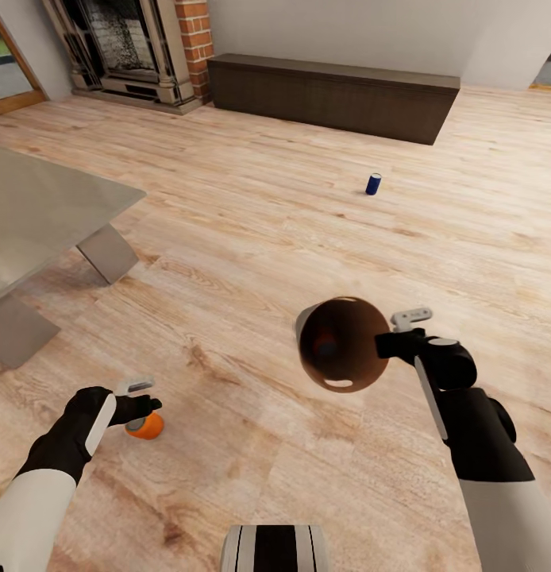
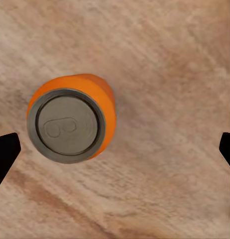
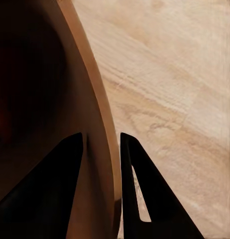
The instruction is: Put the three can of soda from the living room inside the tash can in the kitchen.
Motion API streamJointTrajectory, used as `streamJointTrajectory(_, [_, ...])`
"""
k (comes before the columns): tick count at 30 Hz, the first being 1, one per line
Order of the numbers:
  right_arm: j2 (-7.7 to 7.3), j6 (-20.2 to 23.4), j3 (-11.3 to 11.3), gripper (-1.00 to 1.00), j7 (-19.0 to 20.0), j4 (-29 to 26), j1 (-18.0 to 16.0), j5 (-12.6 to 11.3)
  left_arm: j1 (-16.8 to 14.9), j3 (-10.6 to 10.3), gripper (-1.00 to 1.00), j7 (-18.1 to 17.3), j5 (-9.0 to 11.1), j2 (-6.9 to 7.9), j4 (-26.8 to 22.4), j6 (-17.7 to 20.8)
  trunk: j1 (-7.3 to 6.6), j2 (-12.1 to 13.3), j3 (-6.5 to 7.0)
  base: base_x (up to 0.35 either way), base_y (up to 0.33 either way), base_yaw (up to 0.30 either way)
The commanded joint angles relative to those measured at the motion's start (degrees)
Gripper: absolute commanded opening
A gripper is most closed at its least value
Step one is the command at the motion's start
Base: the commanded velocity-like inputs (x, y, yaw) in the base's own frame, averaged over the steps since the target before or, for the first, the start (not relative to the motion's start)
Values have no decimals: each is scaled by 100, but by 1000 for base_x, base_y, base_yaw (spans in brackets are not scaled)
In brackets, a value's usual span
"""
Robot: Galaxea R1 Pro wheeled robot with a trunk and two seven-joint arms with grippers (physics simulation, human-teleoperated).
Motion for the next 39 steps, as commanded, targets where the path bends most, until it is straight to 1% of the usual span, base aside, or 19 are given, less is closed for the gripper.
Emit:
streamJointTrajectory(1, [1,-34,4,-100,6,-9,33,-26,0,0,100,0,0,0,1,-1,-1,0,1,0,0,0])
streamJointTrajectory(3, [1,-49,4,-100,6,-9,104,95,0,0,100,0,0,0,1,-1,-1,0,1,0,0,0])
streamJointTrajectory(7, [1,-49,4,-100,6,-9,244,231,0,0,100,0,0,0,1,-1,-1,0,1,0,0,0])
streamJointTrajectory(8, [-21,-19,36,-100,-1,1,279,261,-4,-3,100,-7,4,33,21,-1,-1,0,1,0,0,0])
streamJointTrajectory(9, [-23,10,67,-100,-10,4,314,278,-6,-11,100,-11,1,0,27,-1,-1,0,1,0,0,0])
streamJointTrajectory(13, [89,-133,184,-100,-119,225,453,434,-15,-9,100,-29,5,-129,37,9,-1,0,1,0,0,0])
streamJointTrajectory(17, [111,-267,306,-100,-136,251,475,431,-17,-6,100,-30,12,-259,-9,11,-1,0,1,0,0,0])
streamJointTrajectory(18, [113,-322,564,-100,-138,253,474,-835,-17,-6,100,-29,12,-316,-14,10,-1,0,1,0,0,0])
streamJointTrajectory(21, [117,-266,573,-100,-140,258,464,-813,-17,-5,100,-27,14,-312,-26,9,-1,0,1,0,0,0])
streamJointTrajectory(24, [119,-122,580,-100,-142,259,456,-788,-17,-5,100,-26,15,-303,-37,14,-1,0,1,0,0,0])
streamJointTrajectory(29, [118,-70,597,-100,-149,268,452,-775,-17,-7,100,-37,15,-301,-48,22,-1,0,1,0,0,0])
streamJointTrajectory(35, [119,-49,606,-100,-151,277,452,-771,-9,3,100,-44,15,-300,-298,74,-1,0,1,0,0,0])
streamJointTrajectory(37, [119,-48,607,-100,-151,278,452,-771,-9,49,100,-47,15,-300,-361,86,-1,0,1,0,0,0])
streamJointTrajectory(39, [120,-47,610,-100,-151,278,452,-771,-9,231,100,-49,15,-298,-544,133,-1,0,1,0,0,0])
